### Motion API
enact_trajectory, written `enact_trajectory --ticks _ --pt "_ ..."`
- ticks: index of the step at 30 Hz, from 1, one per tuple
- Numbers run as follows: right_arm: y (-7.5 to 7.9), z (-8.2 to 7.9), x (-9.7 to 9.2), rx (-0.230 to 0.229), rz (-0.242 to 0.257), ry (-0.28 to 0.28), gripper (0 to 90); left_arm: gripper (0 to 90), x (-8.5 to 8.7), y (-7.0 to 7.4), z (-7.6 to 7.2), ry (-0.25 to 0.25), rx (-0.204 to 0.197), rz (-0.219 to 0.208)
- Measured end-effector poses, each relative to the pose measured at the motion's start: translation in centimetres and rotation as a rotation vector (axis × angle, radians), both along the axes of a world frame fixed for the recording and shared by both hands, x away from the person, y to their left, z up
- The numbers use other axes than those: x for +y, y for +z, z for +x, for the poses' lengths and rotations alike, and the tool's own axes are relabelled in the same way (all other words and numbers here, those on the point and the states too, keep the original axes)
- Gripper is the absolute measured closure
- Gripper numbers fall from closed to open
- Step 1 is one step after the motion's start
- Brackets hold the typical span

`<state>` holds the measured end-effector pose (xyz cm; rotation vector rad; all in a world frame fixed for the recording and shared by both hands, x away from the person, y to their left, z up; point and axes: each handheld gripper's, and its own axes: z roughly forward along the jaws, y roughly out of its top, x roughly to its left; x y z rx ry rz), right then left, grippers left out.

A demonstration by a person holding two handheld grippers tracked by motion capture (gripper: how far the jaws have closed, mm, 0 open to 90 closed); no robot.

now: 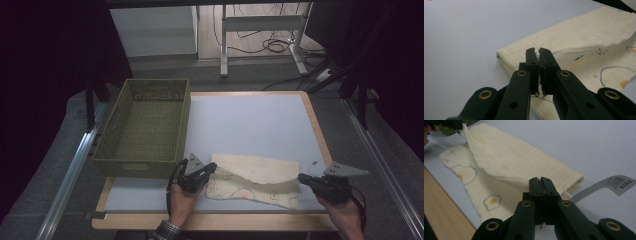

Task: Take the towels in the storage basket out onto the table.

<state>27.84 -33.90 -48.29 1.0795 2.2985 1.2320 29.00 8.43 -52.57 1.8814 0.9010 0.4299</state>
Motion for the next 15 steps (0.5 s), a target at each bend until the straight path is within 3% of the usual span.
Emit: enact_trajectory --ticks 15 --pt "-1.9 -3.5 0.6 0.056 -0.018 0.042 88.3 86.1 0.2 0.0 -3.0 -0.035 -0.017 0.012"
